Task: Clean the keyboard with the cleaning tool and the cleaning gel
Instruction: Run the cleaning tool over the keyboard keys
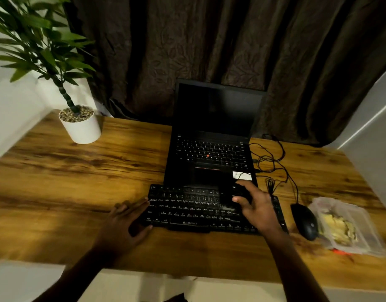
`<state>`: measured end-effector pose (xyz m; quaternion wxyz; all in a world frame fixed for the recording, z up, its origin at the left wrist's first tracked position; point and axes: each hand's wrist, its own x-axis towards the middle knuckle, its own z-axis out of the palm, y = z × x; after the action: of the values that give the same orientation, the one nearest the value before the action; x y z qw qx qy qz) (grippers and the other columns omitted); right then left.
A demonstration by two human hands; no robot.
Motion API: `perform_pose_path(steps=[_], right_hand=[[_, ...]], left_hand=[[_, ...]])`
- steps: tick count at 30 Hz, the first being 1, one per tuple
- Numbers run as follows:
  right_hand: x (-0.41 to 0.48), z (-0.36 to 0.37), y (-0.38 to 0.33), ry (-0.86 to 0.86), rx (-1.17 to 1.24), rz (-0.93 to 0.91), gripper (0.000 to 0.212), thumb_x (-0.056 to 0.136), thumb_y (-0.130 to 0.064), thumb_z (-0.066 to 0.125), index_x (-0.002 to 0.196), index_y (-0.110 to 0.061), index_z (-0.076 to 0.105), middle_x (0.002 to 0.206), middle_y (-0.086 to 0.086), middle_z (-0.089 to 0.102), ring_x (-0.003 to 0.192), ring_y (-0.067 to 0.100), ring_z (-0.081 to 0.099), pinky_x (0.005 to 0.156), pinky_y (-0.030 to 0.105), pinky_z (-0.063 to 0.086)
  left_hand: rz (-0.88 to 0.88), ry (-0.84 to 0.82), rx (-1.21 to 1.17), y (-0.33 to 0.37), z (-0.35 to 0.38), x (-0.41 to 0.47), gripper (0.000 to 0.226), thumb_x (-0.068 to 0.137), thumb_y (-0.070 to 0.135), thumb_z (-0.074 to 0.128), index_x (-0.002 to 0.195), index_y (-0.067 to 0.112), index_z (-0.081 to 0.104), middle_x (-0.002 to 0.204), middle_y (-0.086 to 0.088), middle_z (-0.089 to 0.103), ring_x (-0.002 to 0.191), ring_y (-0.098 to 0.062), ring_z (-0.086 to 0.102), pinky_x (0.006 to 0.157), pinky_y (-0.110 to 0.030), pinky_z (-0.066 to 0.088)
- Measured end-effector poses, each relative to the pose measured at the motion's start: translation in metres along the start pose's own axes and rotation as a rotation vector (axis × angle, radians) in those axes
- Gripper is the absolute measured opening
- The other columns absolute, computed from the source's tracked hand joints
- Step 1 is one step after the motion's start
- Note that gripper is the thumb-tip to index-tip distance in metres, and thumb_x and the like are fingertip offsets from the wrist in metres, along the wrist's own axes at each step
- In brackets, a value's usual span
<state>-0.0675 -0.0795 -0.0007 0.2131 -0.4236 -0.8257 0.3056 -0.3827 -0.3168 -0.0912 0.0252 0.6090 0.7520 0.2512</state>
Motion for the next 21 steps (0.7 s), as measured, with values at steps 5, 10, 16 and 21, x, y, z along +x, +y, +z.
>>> perform_pose_path(steps=[5, 10, 16, 21], right_hand=[[0.006, 0.025, -0.021, -0.074, 0.021, -0.035, 0.037, 0.093, -0.03, 0.063, 0.122, -0.049, 0.049, 0.106, 0.003, 0.063, 0.09, 0.014, 0.065, 0.066, 0.031, 0.062], [-0.001, 0.002, -0.013, -0.025, 0.018, -0.005, 0.036, 0.093, -0.022, 0.063, 0.123, -0.038, 0.054, 0.1, 0.003, 0.064, 0.076, 0.001, 0.064, 0.052, 0.013, 0.051], [-0.006, 0.001, -0.016, 0.022, -0.023, 0.036, 0.038, 0.093, -0.017, 0.064, 0.126, -0.032, 0.054, 0.095, -0.004, 0.061, 0.07, -0.007, 0.056, 0.05, 0.003, 0.041], [0.0, 0.03, -0.045, -0.052, -0.019, 0.03, 0.039, 0.094, -0.022, 0.06, 0.129, -0.038, 0.051, 0.104, -0.005, 0.051, 0.09, 0.003, 0.049, 0.064, 0.013, 0.045]], left_hand=[[-0.004, -0.005, -0.005, 0.0, 0.0, 0.0, 0.069, 0.086, 0.065, 0.05, 0.147, 0.031, 0.043, 0.154, 0.02, 0.035, 0.129, -0.012, 0.043, 0.107, -0.036, 0.032], [-0.03, -0.035, -0.002, -0.003, 0.002, -0.001, 0.07, 0.087, 0.067, 0.048, 0.149, 0.036, 0.038, 0.154, 0.02, 0.034, 0.13, -0.016, 0.045, 0.11, -0.046, 0.035], [-0.044, -0.072, 0.009, -0.003, 0.003, -0.002, 0.072, 0.087, 0.072, 0.042, 0.151, 0.039, 0.032, 0.154, 0.02, 0.033, 0.129, -0.014, 0.046, 0.112, -0.043, 0.031], [-0.061, -0.075, 0.003, -0.005, 0.003, -0.001, 0.072, 0.087, 0.072, 0.043, 0.15, 0.039, 0.034, 0.155, 0.021, 0.032, 0.124, -0.014, 0.048, 0.108, -0.039, 0.031]])
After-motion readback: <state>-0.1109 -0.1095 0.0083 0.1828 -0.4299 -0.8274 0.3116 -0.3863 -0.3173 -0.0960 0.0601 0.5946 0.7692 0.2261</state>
